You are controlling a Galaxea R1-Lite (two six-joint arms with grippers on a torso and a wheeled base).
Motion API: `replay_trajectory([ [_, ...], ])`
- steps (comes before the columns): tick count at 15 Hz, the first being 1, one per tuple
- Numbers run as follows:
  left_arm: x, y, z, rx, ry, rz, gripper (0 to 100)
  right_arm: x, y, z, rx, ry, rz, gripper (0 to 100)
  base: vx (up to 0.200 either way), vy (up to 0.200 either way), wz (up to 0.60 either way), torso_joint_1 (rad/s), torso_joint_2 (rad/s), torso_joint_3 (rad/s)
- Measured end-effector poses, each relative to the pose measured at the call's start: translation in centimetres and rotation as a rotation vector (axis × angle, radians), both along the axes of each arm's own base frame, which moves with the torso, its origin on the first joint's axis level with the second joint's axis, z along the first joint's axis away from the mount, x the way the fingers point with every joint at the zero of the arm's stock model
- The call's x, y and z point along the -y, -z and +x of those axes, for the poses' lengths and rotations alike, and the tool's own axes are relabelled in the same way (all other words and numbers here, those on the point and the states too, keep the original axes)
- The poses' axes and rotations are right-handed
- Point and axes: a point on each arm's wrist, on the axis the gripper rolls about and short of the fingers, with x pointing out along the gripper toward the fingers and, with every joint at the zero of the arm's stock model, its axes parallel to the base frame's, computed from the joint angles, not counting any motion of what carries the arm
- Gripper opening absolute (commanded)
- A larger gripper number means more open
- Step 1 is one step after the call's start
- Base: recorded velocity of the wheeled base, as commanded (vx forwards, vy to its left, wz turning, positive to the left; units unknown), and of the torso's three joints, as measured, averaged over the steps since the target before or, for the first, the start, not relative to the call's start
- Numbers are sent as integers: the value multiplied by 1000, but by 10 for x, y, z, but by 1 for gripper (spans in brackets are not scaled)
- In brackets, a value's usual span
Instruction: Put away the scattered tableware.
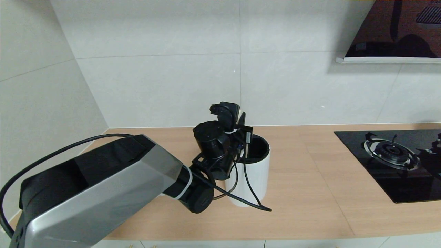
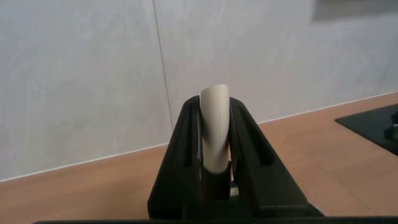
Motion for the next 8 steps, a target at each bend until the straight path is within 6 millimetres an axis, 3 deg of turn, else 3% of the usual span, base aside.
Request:
replay_trajectory([
  [3, 1, 6, 0, -9, 2, 8, 0, 0, 0, 0, 0, 0, 1, 0, 0, 0, 0, 0, 0, 0],
  [4, 1, 6, 0, -10, 3, 9, 100, 0, 0, 0, 0, 0, 2, 0, 0, 0, 0, 0, 0, 0],
  [8, 1, 7, 0, -15, 5, 14, 100, 0, 0, 0, 0, 1, 1, 0, 0, 0, 0, 0, 0, 0],
])
